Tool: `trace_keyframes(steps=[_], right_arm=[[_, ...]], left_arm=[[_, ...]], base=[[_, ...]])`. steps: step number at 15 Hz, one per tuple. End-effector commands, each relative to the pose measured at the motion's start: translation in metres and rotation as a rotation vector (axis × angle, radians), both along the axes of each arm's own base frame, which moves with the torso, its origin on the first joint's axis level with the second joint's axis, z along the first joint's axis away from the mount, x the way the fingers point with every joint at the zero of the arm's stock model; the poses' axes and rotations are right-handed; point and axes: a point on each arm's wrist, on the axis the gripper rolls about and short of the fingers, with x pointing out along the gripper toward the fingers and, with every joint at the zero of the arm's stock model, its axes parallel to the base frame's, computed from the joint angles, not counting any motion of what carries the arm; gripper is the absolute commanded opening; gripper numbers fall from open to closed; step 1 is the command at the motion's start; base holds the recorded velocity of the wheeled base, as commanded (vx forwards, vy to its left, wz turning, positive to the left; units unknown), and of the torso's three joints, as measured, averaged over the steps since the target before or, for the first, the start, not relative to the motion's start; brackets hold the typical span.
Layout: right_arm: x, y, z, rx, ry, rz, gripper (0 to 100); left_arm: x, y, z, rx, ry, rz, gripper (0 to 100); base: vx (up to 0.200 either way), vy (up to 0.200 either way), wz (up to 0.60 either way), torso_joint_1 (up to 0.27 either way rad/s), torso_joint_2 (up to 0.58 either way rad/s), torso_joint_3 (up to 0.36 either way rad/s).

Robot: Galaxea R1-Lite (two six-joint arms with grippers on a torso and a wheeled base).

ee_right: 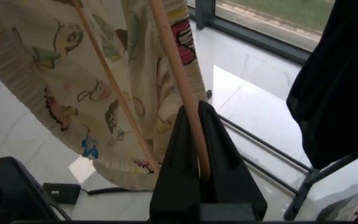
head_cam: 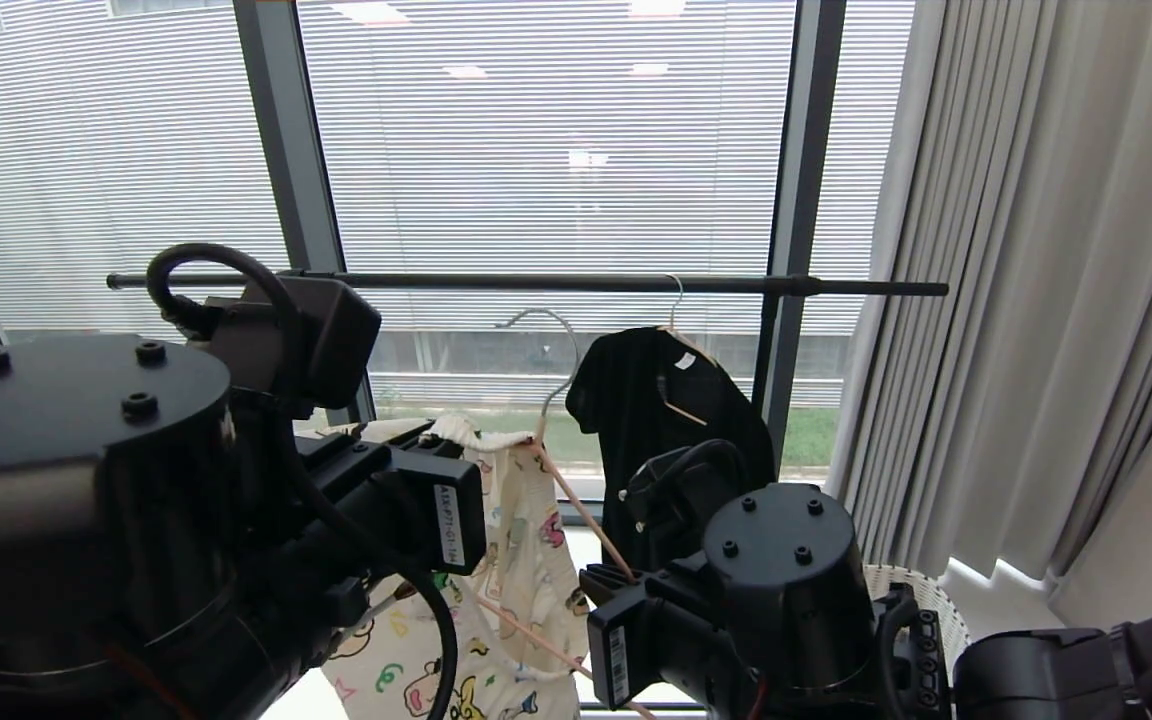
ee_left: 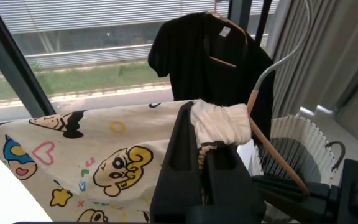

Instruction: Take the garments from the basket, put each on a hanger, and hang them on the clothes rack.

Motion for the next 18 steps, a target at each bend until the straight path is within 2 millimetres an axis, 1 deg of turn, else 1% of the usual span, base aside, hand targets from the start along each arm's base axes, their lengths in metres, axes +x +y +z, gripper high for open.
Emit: trace_keyframes(steps=[1,2,5,8,11,12,15,16,17,18], right_arm=[[-0.001,-0.002,0.006,0.017,-0.01,-0.002,0],[-0.001,-0.003,0.008,0.019,-0.016,-0.011,0],[-0.001,-0.006,0.013,0.029,-0.029,-0.025,0],[0.005,-0.013,0.019,0.033,-0.051,-0.069,0],[0.012,-0.019,0.022,0.017,-0.082,-0.095,0],[0.012,-0.019,0.025,0.03,-0.09,-0.096,0],[0.012,-0.02,0.027,0.027,-0.12,-0.095,0],[0.011,-0.023,0.027,0.015,-0.144,-0.103,0],[0.01,-0.031,0.024,-0.02,-0.153,-0.105,0],[0.008,-0.043,0.017,-0.061,-0.162,-0.106,0]], left_arm=[[-0.001,0.001,-0.002,0.005,0.004,0.0,0],[-0.001,0.002,-0.002,0.004,0.003,0.003,100],[0.002,0.007,-0.001,0.004,0.001,0.024,100],[0.002,0.014,0.0,0.0,-0.004,0.048,100],[-0.007,0.026,-0.006,0.028,-0.005,0.046,100],[-0.012,0.032,-0.008,0.076,-0.017,0.033,100],[-0.018,0.04,-0.008,0.165,-0.047,0.011,100],[-0.024,0.05,-0.008,0.22,-0.07,0.007,100],[-0.028,0.062,-0.007,0.239,-0.089,-0.016,100],[-0.031,0.075,-0.004,0.228,-0.113,-0.085,100]], base=[[0.0,0.0,0.0,0.0,0.0,0.0],[0.0,0.0,0.0,0.0,0.0,0.0],[0.0,0.0,0.0,0.0,0.0,0.0],[0.0,0.0,0.0,0.0,0.0,0.0],[0.0,0.0,0.0,0.0,0.0,0.0],[0.0,0.0,0.0,0.0,0.0,0.0],[0.0,0.0,0.0,0.0,0.0,0.0],[0.0,0.0,0.0,0.0,0.0,0.0],[0.0,0.0,0.0,0.0,0.0,0.0],[0.0,0.0,0.0,0.0,0.0,0.0]])
